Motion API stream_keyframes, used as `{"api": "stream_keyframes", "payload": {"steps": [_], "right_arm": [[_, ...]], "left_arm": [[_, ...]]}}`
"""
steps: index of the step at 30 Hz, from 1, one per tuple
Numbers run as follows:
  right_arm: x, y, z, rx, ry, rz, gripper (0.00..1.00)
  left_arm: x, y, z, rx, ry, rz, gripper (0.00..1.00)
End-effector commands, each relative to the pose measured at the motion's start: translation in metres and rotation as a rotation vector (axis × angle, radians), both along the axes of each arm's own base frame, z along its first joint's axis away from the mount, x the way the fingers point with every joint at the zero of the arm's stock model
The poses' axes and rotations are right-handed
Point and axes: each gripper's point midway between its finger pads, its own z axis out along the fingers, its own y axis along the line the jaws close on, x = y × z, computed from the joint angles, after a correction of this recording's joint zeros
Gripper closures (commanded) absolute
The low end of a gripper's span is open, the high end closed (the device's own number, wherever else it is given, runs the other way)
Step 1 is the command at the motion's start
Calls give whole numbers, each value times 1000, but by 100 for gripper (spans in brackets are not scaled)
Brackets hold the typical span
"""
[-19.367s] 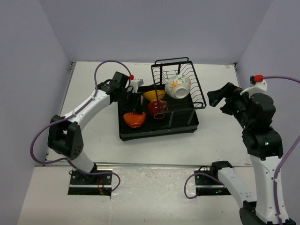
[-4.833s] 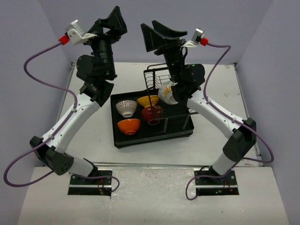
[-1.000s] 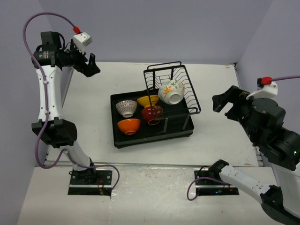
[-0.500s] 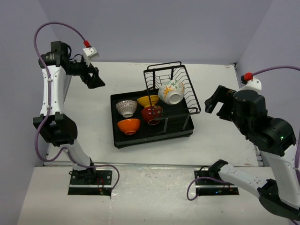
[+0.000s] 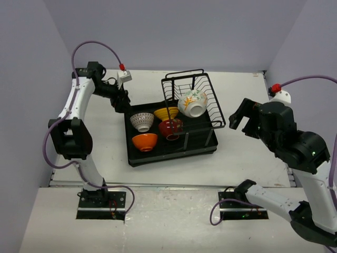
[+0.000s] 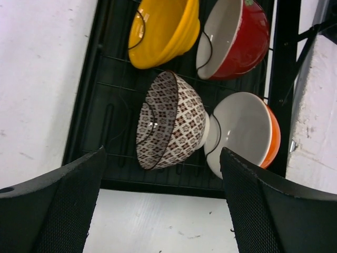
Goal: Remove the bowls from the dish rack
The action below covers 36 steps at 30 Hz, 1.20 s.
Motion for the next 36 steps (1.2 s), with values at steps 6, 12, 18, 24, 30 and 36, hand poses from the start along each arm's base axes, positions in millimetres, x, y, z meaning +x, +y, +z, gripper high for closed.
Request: {"api": "stream_keyframes", "payload": {"steps": [6,12,18,24,30,36], "right_arm": [[5,2,-17,-20,44,-17,1],[1,-1,-19,-12,46,-31,1],[-4,-5,-22,-12,51,-38,1],[-2,-4,-25,-14,61,-42,1],[1,0,-33,-39,97,-38,1],[3,2,-37,-41,106,-35,1]], "left_arm": [[-30,-28,-7,-30,33,-97,15],[-30,-33,-23,-23,80,-114,16],[-26,-35,-38,-26,123,-119,17],[-23,-38,-48,-28,149,-130,18],[-21,-41,-53,-37,166,-133,25],[-25,-46,-54,-53,179,-145,33]]}}
